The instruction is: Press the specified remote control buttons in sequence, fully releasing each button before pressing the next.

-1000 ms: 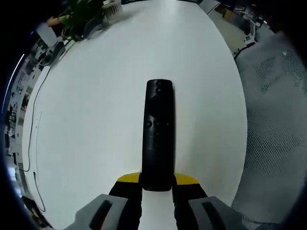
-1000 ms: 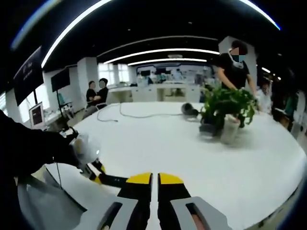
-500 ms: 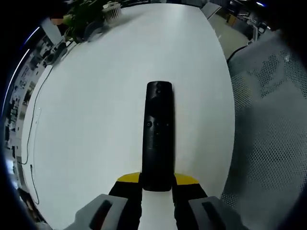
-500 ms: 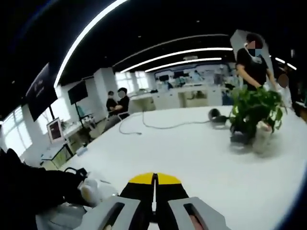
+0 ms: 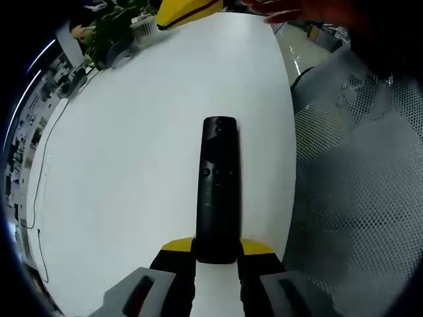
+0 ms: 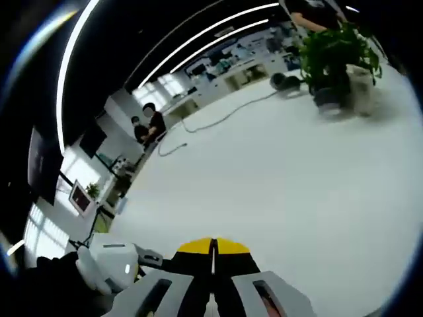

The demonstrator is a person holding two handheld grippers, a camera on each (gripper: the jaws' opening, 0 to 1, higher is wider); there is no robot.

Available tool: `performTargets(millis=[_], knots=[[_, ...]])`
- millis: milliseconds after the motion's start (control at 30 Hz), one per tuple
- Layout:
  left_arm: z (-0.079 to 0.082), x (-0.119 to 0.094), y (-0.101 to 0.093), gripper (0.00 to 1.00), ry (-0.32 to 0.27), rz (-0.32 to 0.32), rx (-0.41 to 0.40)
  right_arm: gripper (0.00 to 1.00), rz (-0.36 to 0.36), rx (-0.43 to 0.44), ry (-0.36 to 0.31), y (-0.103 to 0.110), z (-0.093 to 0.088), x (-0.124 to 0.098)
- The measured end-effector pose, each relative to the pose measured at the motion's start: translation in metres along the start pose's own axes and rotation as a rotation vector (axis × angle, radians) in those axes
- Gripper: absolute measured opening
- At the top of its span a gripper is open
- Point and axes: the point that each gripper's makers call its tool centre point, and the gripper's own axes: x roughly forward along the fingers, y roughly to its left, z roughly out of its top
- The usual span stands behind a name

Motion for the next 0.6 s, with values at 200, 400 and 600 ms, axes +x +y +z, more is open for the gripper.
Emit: performTargets(millis=[200, 400, 600], knots=[[0.002, 0.0, -0.008, 0.24, -0.029, 0.008, 0.002, 0.0, -0.064, 0.087, 0.166, -0.019, -0.033, 0.01], [0.006, 0.001, -0.014, 0.24, -0.05, -0.004, 0.028, 0.0, -0.124, 0.071, 0.27, -0.027, -0.052, 0.011], [0.006, 0.0, -0.014, 0.24, -0.097, -0.009, 0.017, 0.0, -0.158, 0.108, 0.436, -0.035, -0.085, 0.012]])
